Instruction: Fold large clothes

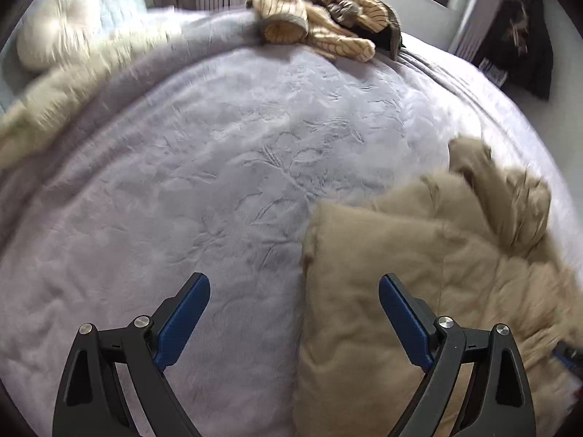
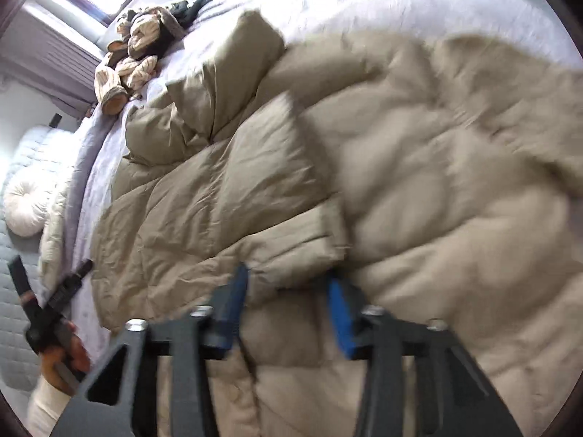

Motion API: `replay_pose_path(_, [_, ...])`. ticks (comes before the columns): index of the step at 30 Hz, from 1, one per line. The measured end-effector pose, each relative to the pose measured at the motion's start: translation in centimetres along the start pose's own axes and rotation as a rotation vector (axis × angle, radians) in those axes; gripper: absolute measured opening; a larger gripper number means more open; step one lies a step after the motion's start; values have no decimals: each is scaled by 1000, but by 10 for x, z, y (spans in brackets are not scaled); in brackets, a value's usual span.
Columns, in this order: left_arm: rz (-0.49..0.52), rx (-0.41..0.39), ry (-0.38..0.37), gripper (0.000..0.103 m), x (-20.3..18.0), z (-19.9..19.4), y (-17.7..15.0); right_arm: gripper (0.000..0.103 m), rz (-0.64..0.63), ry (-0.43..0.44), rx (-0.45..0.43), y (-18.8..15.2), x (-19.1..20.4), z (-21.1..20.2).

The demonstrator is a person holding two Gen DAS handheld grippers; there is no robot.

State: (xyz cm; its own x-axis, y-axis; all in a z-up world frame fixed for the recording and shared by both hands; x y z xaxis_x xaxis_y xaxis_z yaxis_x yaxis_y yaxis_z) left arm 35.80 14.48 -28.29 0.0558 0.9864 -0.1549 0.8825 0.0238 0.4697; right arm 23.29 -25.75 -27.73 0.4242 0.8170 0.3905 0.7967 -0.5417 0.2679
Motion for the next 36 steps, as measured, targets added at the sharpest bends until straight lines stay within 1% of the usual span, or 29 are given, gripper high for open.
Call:
replay_pose_path(1, [-45, 52, -80, 95, 4, 11, 3, 51, 5, 23, -10, 3, 0, -5])
replay_pose_path(2, [-85, 98, -141, 95, 6, 23, 5, 52, 17, 54, -11, 6, 2, -9])
replay_pose_path(3, [-142, 149, -205, 94, 9, 38, 5, 57, 32, 77, -4, 8, 2, -9])
replay_pose_path(4, [-184, 174, -243, 86, 11, 47, 6, 60, 51, 97, 13, 11, 3, -6])
replay_pose_path(5, [-233, 183, -297, 77, 11, 56, 8, 61, 76, 112, 44, 14, 3, 2])
replay_pose_path(6, [-271, 172, -351, 50, 9, 60, 11, 61, 109, 120, 67, 16, 3, 12])
replay_pose_path(7, [-287, 145, -381, 23, 5, 59, 16, 56, 140, 134, 89, 16, 2, 22])
replay_pose_path(8, [-276, 115, -371, 19, 2, 54, 20, 25, 151, 134, 102, 16, 2, 32])
replay_pose_path(9, [-224, 59, -339, 14, -5, 42, 25, 14, 148, 109, 110, 9, -3, 37])
replay_pose_path(11, [-36, -47, -234, 13, -26, 11, 31, 12, 135, 86, 101, 2, -6, 43])
replay_pose_path(12, [78, -102, -170, 13, -40, -6, 30, 12, 109, 72, 85, 2, -5, 44])
replay_pose_path(13, [169, -146, -109, 13, -51, -19, 27, 12, 62, 47, 62, 1, -2, 44])
replay_pose_path(15, [268, -190, -10, 13, -60, -24, 23, 12, 6, 25, 37, -3, 0, 41])
replay_pose_path(16, [301, -181, 40, 13, -59, -15, 24, 12, -7, 21, 29, -4, 1, 41])
replay_pose_path(18, [313, -121, 95, 13, -53, 15, 28, 12, -4, 22, 25, -4, -2, 40])
replay_pose_path(20, [292, -73, 151, 14, -43, 39, 30, 12, 7, 17, 21, -2, 0, 45])
replay_pose_path(21, [268, -59, 168, 14, -38, 43, 31, 12, 7, 15, 19, -1, 2, 46])
replay_pose_path(23, [218, -77, 173, 14, -28, 33, 33, 12, 7, 11, 25, 0, 4, 46])
replay_pose_path(24, [207, -90, 176, 14, -24, 25, 35, 16, 10, 15, 34, -2, 2, 44])
replay_pose_path(25, [206, -100, 180, 14, -19, 16, 36, 17, 17, 24, 51, -1, 3, 42])
replay_pose_path(26, [209, -107, 185, 14, -15, 7, 37, 19, 18, 29, 64, -2, 1, 39])
replay_pose_path(27, [208, -119, 187, 14, -10, -3, 40, 25, 18, 32, 75, -3, -1, 36])
replay_pose_path(29, [185, -141, 170, 14, -4, -22, 41, 32, 20, 25, 83, -3, -6, 25])
replay_pose_path(31, [169, -119, 98, 14, -7, -31, 32, 33, 15, -15, 32, 0, -11, 8])
replay_pose_path(32, [171, -93, 60, 14, -11, -30, 24, 33, 9, -40, -19, 4, -14, -5])
replay_pose_path(33, [183, -68, 34, 14, -18, -26, 16, 32, 7, -42, -48, 6, -14, -12])
replay_pose_path(34, [200, -48, 23, 14, -27, -21, 7, 30, 4, -31, -77, 9, -13, -20])
replay_pose_path(35, [213, -33, 25, 14, -33, -17, -5, 23, -4, -19, -92, 12, -10, -23])
replay_pose_path(36, [221, -10, 33, 14, -38, -7, -14, 21, -19, -13, -93, 13, -7, -23])
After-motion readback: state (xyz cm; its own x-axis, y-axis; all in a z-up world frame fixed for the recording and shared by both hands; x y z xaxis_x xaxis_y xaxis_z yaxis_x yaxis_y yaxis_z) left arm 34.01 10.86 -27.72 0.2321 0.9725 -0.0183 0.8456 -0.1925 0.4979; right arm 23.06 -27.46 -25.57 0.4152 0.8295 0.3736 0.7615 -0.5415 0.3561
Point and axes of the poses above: each gripper's, at about its wrist camera, not at the fingertips, and z roughly the way its jaws point, x to its left, y to its top, the point moved 7 cm from there along z, roughly the way its jaws point, and after that the axes turned 6 degrees about z, right-handed, at the moved point
